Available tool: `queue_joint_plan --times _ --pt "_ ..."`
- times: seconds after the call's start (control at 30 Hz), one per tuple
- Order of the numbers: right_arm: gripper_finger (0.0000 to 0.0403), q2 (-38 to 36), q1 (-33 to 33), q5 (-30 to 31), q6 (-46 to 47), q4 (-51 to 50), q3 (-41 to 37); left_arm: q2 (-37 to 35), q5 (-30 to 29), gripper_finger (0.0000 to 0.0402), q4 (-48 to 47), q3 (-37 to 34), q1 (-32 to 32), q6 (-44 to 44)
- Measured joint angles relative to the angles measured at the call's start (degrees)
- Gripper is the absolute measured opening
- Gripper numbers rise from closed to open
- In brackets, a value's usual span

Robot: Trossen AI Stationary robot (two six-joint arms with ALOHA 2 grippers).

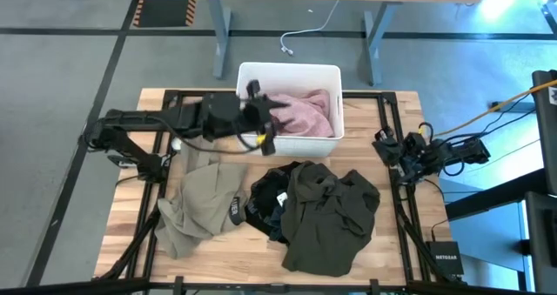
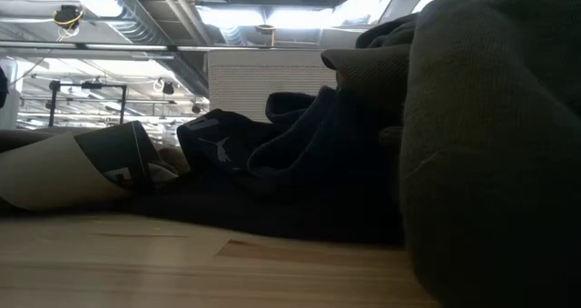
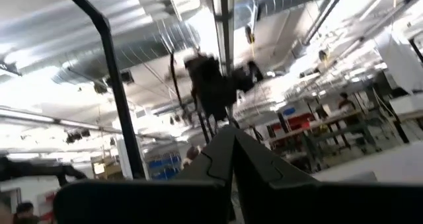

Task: Sort clothes
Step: Put the black hoodie into the white laundry bin

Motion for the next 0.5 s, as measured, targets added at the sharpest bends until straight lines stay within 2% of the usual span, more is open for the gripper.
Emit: queue_joint_plan --times 0.13,0.23,0.33,0.5 --pt "0.0021 2.54 0.00 -1.26 -2.01 -2.77 4.62 -0.31 1.92 0.0170 7.86 -8.99 -2.42 0.61" --pt "0.0021 6.91 0.00 -2.44 -2.93 -4.76 9.04 -0.81 2.03 0.0170 12.45 -13.11 -4.15 0.02" --pt "0.0021 13.25 0.00 -2.68 -3.08 -8.69 13.45 -1.87 1.81 0.0170 13.63 -14.14 -5.91 -0.80" --pt "0.0030 26.13 0.00 -1.31 -4.70 -17.66 22.83 -2.05 1.83 0.0170 9.68 -14.39 -9.51 -3.67"
